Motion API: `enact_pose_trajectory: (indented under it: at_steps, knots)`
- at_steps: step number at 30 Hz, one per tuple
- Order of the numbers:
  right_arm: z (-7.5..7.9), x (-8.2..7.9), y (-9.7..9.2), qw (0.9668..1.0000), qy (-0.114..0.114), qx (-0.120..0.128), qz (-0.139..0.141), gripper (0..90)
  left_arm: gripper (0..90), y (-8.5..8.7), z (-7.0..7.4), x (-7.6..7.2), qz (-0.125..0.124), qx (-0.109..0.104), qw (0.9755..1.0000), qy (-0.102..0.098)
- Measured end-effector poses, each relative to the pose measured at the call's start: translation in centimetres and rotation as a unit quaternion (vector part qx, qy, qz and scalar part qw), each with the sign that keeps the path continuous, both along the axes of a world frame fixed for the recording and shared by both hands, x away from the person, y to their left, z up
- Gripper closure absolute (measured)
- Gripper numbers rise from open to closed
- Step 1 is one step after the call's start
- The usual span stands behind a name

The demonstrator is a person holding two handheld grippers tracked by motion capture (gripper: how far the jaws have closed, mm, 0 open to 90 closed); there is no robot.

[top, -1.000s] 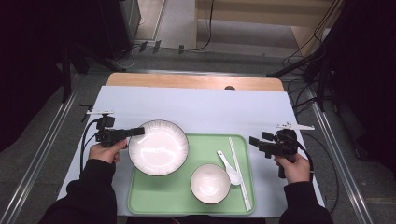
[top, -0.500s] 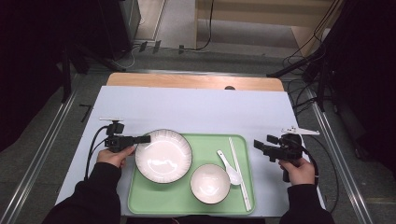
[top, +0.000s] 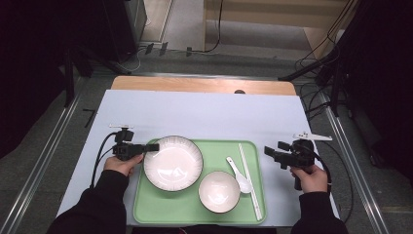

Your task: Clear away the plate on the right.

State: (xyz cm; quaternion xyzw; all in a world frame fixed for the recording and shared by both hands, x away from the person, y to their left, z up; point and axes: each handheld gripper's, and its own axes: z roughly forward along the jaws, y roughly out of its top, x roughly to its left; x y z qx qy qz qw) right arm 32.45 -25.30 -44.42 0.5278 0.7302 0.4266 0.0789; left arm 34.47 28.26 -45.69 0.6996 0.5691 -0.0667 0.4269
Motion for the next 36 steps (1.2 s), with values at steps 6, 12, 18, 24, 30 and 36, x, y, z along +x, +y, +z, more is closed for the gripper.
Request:
enact_pose_trajectory:
  at_steps: [6,12,18,24,30,36]
  knots:
    - [0.0,0.0,0.1,1.0,0.003,0.002,0.001,28.5,81.5,-0.4,-0.2,-0.1,-0.011,0.043,0.9989,-0.012]
    - [0.0,-0.1,-0.1,1.0,0.003,0.0,-0.001,28.5,81.6,0.0,0.2,-0.3,-0.006,0.047,0.9984,-0.032]
    - [0.0,-0.1,-0.1,1.0,0.001,0.0,-0.001,28.4,77.7,0.8,0.7,-0.5,0.003,0.048,0.9979,-0.044]
    - [0.1,-0.3,-0.1,1.0,-0.002,-0.001,0.001,28.4,70.3,1.2,1.5,-1.0,0.005,0.071,0.9959,-0.056]
    - [0.2,-0.7,-0.3,0.9999,-0.013,-0.003,0.005,28.4,56.3,1.9,2.5,-1.9,0.002,0.065,0.9957,-0.066]
    - [0.3,-1.3,-0.6,0.9998,-0.018,0.001,0.01,28.4,45.5,2.2,3.3,-3.4,-0.021,0.077,0.9935,-0.081]
